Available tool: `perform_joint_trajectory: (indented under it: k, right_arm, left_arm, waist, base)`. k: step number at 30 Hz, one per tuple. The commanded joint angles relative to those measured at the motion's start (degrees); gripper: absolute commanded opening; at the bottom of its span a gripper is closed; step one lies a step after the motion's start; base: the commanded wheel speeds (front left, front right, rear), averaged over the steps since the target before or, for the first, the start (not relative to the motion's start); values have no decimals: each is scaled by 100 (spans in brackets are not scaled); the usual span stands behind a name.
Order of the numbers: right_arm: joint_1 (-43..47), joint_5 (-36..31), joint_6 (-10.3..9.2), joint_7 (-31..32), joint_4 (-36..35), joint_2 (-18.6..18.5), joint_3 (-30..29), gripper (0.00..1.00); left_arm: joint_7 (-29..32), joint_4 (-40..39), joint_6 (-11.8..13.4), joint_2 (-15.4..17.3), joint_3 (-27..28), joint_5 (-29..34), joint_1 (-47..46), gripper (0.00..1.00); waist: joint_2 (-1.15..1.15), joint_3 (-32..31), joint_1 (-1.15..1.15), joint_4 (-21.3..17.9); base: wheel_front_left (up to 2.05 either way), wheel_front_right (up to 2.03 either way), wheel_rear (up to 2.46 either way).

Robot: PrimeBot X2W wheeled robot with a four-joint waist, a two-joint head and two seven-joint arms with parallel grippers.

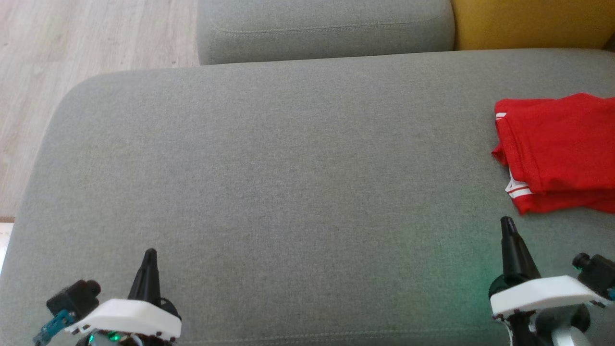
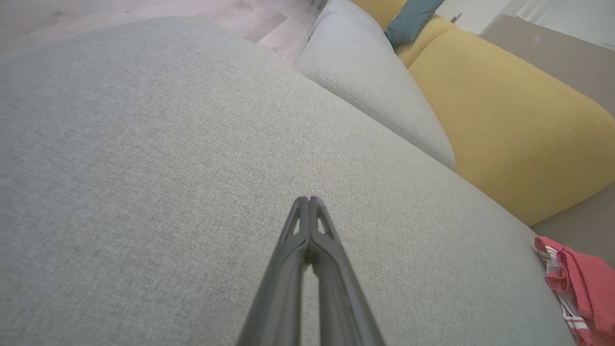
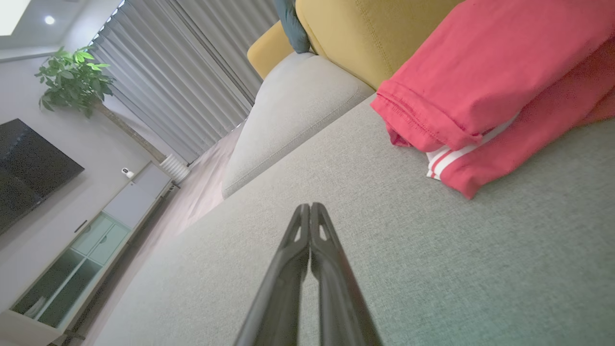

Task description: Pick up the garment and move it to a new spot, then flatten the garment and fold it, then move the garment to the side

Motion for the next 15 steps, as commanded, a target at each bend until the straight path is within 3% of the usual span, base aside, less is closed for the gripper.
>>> perform_joint_trajectory:
  k: [1, 15]
  right_arm:
    - [-311, 138, -1, 12, -163, -108, 2, 0]
    - [-425, 1161, -2, 116, -74, -127, -54, 0]
  left_arm:
    - [30, -170, -48, 11, 137, -125, -293, 0]
    - [284, -144, -184, -30, 321, -1112, -429, 0]
  waist:
    - [0, -1, 0, 0]
    - [0, -15, 0, 9]
  base:
    - [0, 0, 0]
    - [0, 0, 0]
